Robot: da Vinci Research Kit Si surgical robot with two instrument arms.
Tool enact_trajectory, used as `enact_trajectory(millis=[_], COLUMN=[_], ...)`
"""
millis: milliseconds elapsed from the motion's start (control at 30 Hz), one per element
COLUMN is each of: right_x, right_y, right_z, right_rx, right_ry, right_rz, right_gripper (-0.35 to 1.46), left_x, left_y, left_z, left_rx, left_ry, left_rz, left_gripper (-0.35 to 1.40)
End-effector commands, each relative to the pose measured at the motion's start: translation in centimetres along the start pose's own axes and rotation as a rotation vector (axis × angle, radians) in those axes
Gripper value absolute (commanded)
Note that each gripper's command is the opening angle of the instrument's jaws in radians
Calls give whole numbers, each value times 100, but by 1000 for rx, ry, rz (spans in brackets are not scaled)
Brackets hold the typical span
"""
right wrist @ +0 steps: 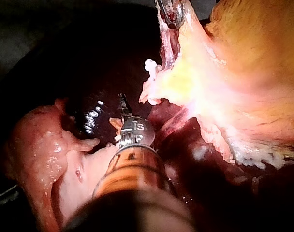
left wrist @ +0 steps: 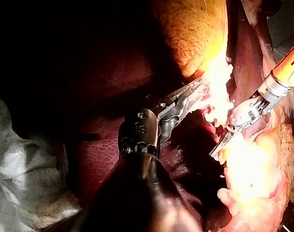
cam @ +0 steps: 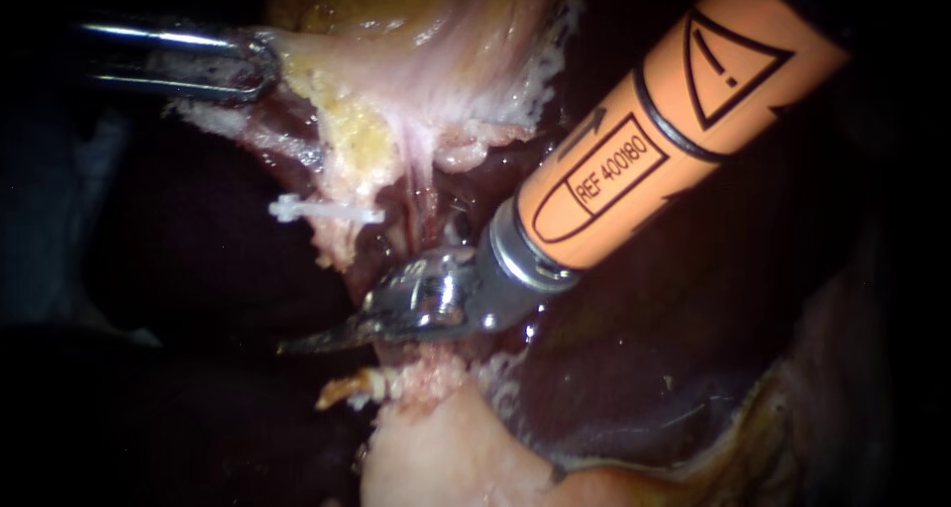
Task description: Go back from the cut left tube
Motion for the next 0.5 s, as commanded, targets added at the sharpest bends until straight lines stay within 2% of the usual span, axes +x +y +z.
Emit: enact_trajectory(millis=[33, 67, 100, 200, 300, 367, 500], right_x=[-2, -3, -4, -4, -4, -4, -4], right_y=[0, 0, 0, 0, 0, 0, 0], right_z=[2, 2, 3, 3, 3, 3, 3], right_rx=[0, 0, 0, 4, 11, -5, -11], right_ry=[0, 0, -1, 10, 45, 64, 66], right_rz=[-2, -3, -3, -5, -8, -8, -25], right_gripper=[-35, -35, -20, 46, 93, 110, 120], left_x=[0, 0, 0, 0, 0, -1, -1], left_y=[0, 0, -1, -2, -2, -2, -3], left_z=[0, 0, 0, 0, 0, 1, 1], left_rx=[-2, -3, -3, -3, -3, -3, -3], left_ry=[-1, -1, -1, -1, -1, -1, -1], left_rz=[0, 0, 0, 1, 1, 1, 1], left_gripper=[-35, -35, -35, -35, -35, -35, -35])
